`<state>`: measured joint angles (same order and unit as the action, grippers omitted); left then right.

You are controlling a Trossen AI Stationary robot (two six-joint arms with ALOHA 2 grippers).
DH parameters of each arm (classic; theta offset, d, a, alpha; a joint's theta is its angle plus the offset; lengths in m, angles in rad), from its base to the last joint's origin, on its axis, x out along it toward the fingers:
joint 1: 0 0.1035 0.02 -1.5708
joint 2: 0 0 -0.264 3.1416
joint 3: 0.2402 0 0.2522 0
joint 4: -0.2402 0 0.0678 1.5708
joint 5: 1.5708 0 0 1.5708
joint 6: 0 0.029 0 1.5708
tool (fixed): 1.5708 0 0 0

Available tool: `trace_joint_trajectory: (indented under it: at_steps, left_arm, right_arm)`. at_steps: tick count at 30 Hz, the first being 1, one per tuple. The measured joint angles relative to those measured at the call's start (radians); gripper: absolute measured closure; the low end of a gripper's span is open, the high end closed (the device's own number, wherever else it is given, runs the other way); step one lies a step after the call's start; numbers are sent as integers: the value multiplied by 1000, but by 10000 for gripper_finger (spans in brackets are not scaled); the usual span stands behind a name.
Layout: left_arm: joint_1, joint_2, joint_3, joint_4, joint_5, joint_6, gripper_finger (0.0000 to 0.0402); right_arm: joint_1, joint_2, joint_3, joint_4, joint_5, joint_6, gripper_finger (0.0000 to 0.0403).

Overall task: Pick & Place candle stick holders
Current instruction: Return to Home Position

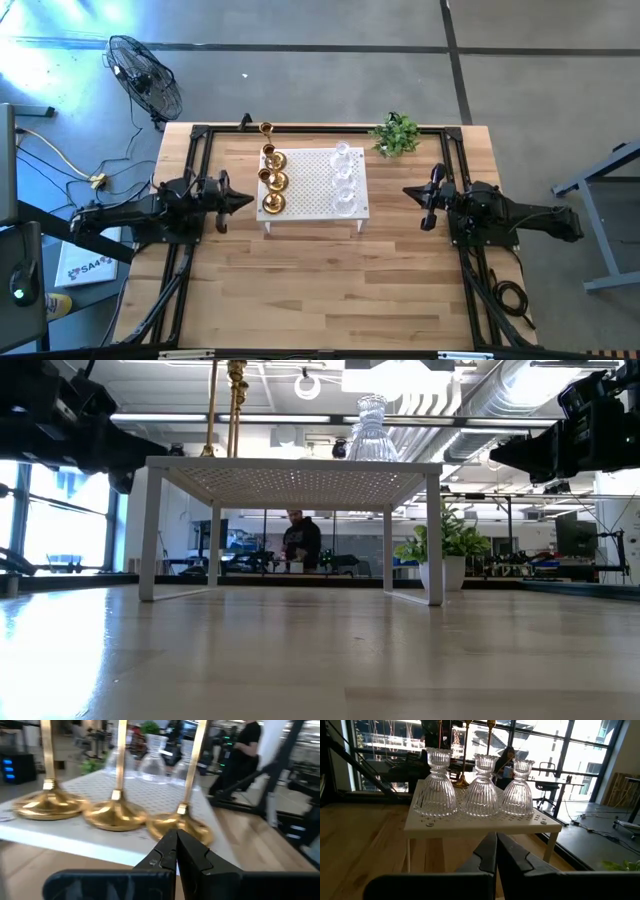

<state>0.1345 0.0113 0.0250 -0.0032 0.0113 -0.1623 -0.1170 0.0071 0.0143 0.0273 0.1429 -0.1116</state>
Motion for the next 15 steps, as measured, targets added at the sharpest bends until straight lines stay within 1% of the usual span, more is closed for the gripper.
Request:
trace_joint_trajectory:
  at_steps: [5, 8, 12, 15]
  left_arm:
    - [-108, 0, 0, 0, 0, 0, 401]
    - [-151, 0, 0, 0, -1, 0, 401]
    - [-176, 0, 0, 0, -3, 0, 401]
    - [-175, 0, 0, 0, -3, 0, 401]
  right_arm:
    - [0, 0, 0, 0, 0, 0, 402]
    - [0, 0, 0, 0, 0, 0, 402]
    - [0, 0, 0, 0, 0, 0, 402]
    - [0, 0, 0, 0, 0, 0, 402]
